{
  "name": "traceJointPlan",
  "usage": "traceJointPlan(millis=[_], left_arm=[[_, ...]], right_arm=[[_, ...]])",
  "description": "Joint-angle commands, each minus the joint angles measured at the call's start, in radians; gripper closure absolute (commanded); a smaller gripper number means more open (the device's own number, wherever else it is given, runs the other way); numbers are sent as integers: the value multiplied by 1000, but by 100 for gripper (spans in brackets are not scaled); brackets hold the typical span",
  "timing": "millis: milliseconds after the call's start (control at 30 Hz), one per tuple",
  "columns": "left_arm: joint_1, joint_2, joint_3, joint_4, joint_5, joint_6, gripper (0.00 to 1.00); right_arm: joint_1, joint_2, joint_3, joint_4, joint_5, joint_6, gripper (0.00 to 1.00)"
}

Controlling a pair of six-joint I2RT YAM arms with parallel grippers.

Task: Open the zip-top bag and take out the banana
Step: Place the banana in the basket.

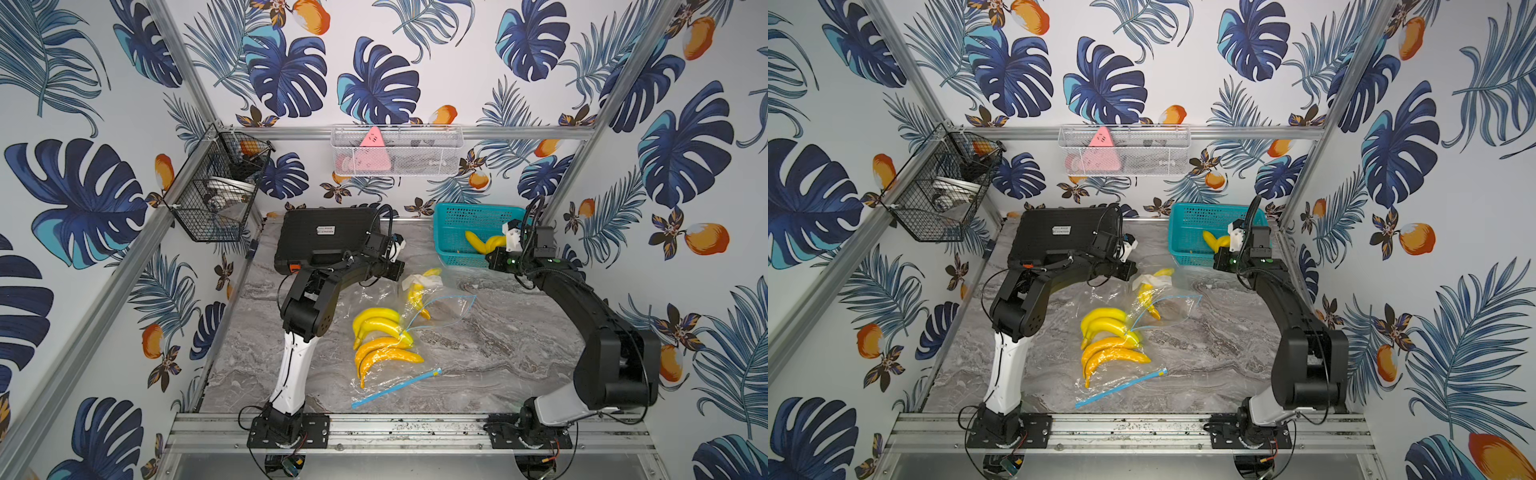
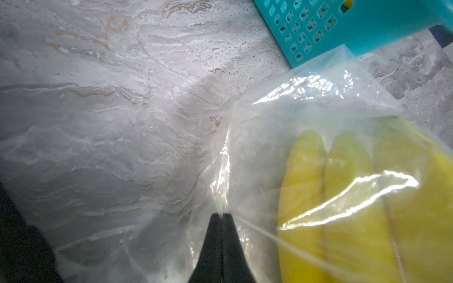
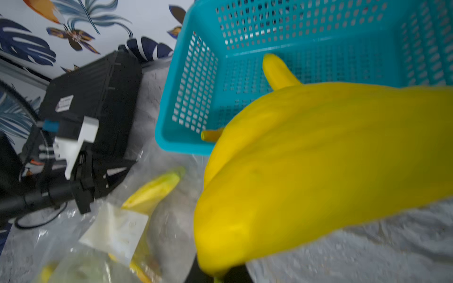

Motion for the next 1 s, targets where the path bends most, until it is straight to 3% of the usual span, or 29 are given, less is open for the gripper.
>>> traceJointPlan(millis=[0, 167, 233, 367, 400, 600, 767, 867, 967], left_arm=[[0, -15, -9, 20, 8, -11, 100], [-1, -14, -6, 15, 12, -8, 100], [-1, -14, -3, 11, 10, -5, 100], [0, -23, -13, 16, 11, -2, 100], [-1, -21, -11, 16, 12, -2, 100], [0, -20, -9, 11, 14, -2, 100], [1, -6, 6, 3, 22, -6, 100], [2, -4, 1, 7, 22, -7, 100], [3, -4, -4, 10, 23, -8, 100]], right_arm=[[-8, 92, 18, 166, -44, -5, 100], [-17, 247, 119, 132, -66, 7, 97], [-17, 297, 165, 83, -93, -8, 82], [-17, 237, 118, 114, -88, -26, 28], [-17, 192, 78, 151, -84, -15, 25], [11, -205, -159, 96, -48, -7, 29], [290, -492, -364, -73, 83, -75, 33], [433, -580, -467, -85, 138, -36, 43], [523, -622, -524, -99, 132, -27, 45]])
